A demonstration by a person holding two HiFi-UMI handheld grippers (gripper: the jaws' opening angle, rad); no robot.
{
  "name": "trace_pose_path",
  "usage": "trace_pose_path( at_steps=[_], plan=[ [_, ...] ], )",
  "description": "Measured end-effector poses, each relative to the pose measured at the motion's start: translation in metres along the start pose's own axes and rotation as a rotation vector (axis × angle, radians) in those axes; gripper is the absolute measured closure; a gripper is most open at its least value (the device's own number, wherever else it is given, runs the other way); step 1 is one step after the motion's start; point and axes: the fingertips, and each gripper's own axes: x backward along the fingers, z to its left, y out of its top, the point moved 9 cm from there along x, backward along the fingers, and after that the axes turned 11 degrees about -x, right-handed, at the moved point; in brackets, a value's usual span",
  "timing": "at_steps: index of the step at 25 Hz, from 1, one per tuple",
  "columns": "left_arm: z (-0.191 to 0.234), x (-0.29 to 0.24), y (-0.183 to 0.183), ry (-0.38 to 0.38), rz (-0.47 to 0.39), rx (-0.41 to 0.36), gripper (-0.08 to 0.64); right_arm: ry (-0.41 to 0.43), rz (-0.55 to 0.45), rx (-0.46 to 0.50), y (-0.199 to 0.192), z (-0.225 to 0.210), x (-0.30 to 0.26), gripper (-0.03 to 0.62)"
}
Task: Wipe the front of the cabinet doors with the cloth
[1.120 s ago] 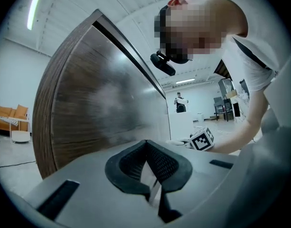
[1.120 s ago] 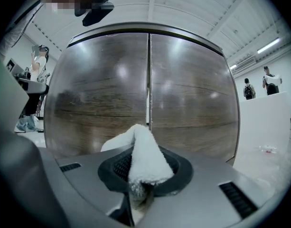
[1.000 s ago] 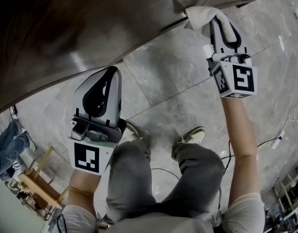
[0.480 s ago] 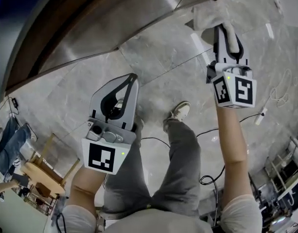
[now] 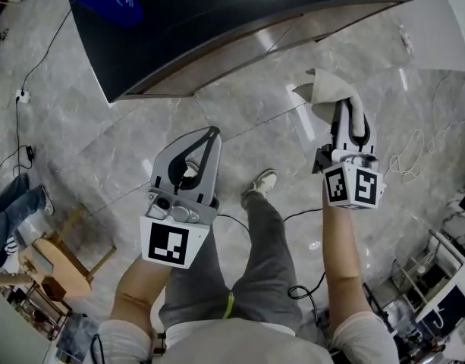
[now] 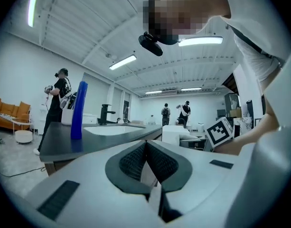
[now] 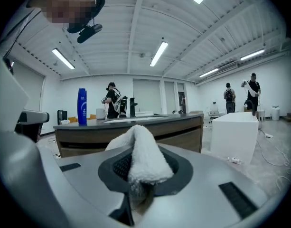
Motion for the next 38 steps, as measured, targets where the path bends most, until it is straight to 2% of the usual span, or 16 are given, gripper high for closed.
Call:
trace_pose_path(
  at_steps=[3,7,11,17,24,27,29,34,38],
  plan=[
    [0.003,0.01,0.038,0.017,-0.001,-0.007,0.543,-0.021,-0.003,-0.037,0.048,0.008,0.014,0.522],
    [0.0,0.022,0.096,0.06,-0.013,0.022,0.543,-0.047,-0.007,-0.178,0.107,0.025,0.037,0.522],
    [-0.003,0.042,0.157,0.089,-0.044,0.053,0.543,-0.017,-0.05,-0.236,0.171,0.062,0.067,0.522],
    [0.014,0.056,0.237,0.122,-0.115,0.025,0.542,0.068,-0.116,-0.214,0.254,0.097,0.092,0.522],
    [0.04,0.099,0.332,0.167,-0.212,-0.036,0.543,0.184,-0.206,-0.205,0.339,0.143,0.135,0.522],
    [0.05,0.109,0.356,0.167,-0.247,-0.079,0.543,0.234,-0.234,-0.158,0.365,0.162,0.142,0.522],
    [0.057,0.116,0.368,0.177,-0.266,-0.079,0.543,0.255,-0.241,-0.131,0.377,0.172,0.147,0.522],
    [0.076,0.131,0.395,0.19,-0.263,-0.129,0.543,0.295,-0.302,-0.024,0.407,0.194,0.171,0.522],
    [0.084,0.155,0.421,0.216,-0.282,-0.162,0.543,0.325,-0.332,0.027,0.422,0.205,0.193,0.522]
  ],
)
